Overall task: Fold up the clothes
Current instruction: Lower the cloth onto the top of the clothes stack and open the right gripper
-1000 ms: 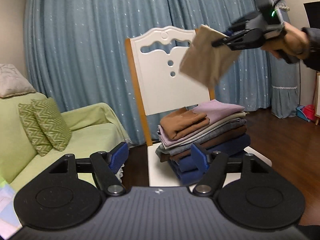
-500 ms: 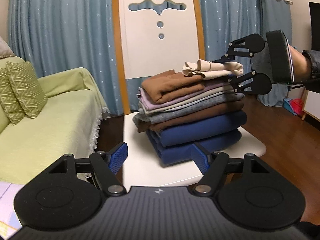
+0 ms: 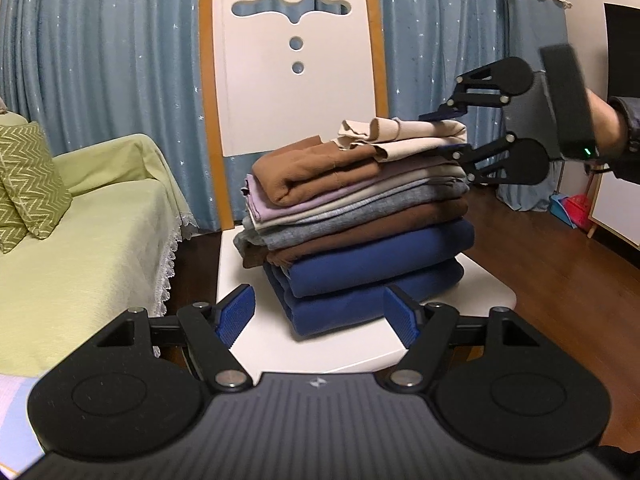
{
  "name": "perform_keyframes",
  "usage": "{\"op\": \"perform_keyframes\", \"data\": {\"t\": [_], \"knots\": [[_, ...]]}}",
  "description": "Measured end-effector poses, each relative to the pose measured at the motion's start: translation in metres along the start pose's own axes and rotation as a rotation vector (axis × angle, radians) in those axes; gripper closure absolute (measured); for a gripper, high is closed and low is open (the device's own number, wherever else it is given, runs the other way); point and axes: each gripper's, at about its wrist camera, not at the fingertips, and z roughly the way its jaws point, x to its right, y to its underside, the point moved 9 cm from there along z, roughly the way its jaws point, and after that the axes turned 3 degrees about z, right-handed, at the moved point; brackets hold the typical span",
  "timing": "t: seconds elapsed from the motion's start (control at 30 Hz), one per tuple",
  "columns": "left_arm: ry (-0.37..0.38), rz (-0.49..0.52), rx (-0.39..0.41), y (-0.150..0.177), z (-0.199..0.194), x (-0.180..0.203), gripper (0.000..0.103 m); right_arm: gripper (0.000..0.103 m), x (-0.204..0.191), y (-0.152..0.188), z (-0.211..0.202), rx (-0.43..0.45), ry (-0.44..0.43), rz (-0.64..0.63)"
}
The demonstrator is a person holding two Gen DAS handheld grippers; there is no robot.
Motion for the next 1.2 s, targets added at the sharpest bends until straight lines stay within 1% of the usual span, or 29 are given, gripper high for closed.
{"op": "perform_keyframes", "data": {"t": [0.03,0.07,0.1,0.13,0.2,0.3,0.33,0.4,0.5,0.57,0.67,0.77,0.87,0.9,0.97,1.0,1.07,1.13,1.2], "knots": [[0.000,-0.001,-0.001,0.001,0.000,0.001,0.031,0.091,0.004,0.001,0.002,-0.005,-0.022,0.043],[0.001,-0.001,-0.002,0.002,-0.001,0.001,0.031,0.092,0.009,0.000,0.004,-0.007,-0.036,0.080],[0.001,-0.002,-0.003,0.003,-0.001,0.002,0.031,0.092,0.013,-0.001,0.004,-0.005,-0.034,0.096],[0.003,-0.004,-0.007,0.004,-0.001,0.003,0.030,0.092,0.022,-0.004,0.003,0.006,-0.010,0.101],[0.007,-0.007,-0.014,0.006,0.001,0.004,0.030,0.093,0.037,-0.006,0.005,0.009,0.047,0.077],[0.011,-0.010,-0.013,0.006,0.003,0.006,0.030,0.093,0.070,-0.013,0.016,0.020,0.183,0.004],[0.012,-0.014,-0.010,0.005,0.002,0.007,0.030,0.093,0.084,-0.015,0.021,0.025,0.253,-0.026],[0.013,-0.019,-0.006,0.005,0.001,0.007,0.030,0.093,0.098,-0.019,0.025,0.039,0.330,-0.042],[0.011,-0.027,-0.014,0.008,0.003,0.004,0.030,0.093,0.072,-0.020,0.026,0.054,0.307,-0.114],[0.010,-0.029,-0.023,0.011,0.005,0.002,0.030,0.093,0.039,-0.012,0.026,0.041,0.229,-0.148],[0.021,-0.026,-0.045,0.015,0.010,0.003,0.030,0.092,-0.002,0.004,0.021,0.002,0.128,-0.155],[0.040,-0.015,-0.049,0.014,0.015,0.008,0.030,0.092,-0.019,0.012,0.016,0.000,0.111,-0.154],[0.058,-0.004,-0.034,0.007,0.018,0.013,0.030,0.090,-0.021,0.017,0.014,0.014,0.115,-0.188],[0.062,-0.002,-0.029,0.004,0.019,0.014,0.030,0.085,-0.021,0.018,0.014,0.017,0.114,-0.204],[0.064,0.007,-0.011,-0.005,0.023,0.014,0.030,0.081,-0.024,0.020,0.011,0.017,0.108,-0.227],[0.064,0.016,0.003,-0.013,0.024,0.013,0.030,0.081,-0.022,0.017,0.008,0.019,0.107,-0.213],[0.064,0.034,0.031,-0.029,0.028,0.011,0.030,0.081,-0.013,0.013,-0.008,0.042,0.091,-0.074],[0.068,0.089,0.078,-0.058,0.037,0.012,0.030,0.081,-0.006,0.011,-0.020,0.066,0.076,0.056],[0.071,0.143,0.124,-0.087,0.045,0.012,0.030,0.081,0.010,0.015,-0.028,0.096,0.073,0.252]]}}
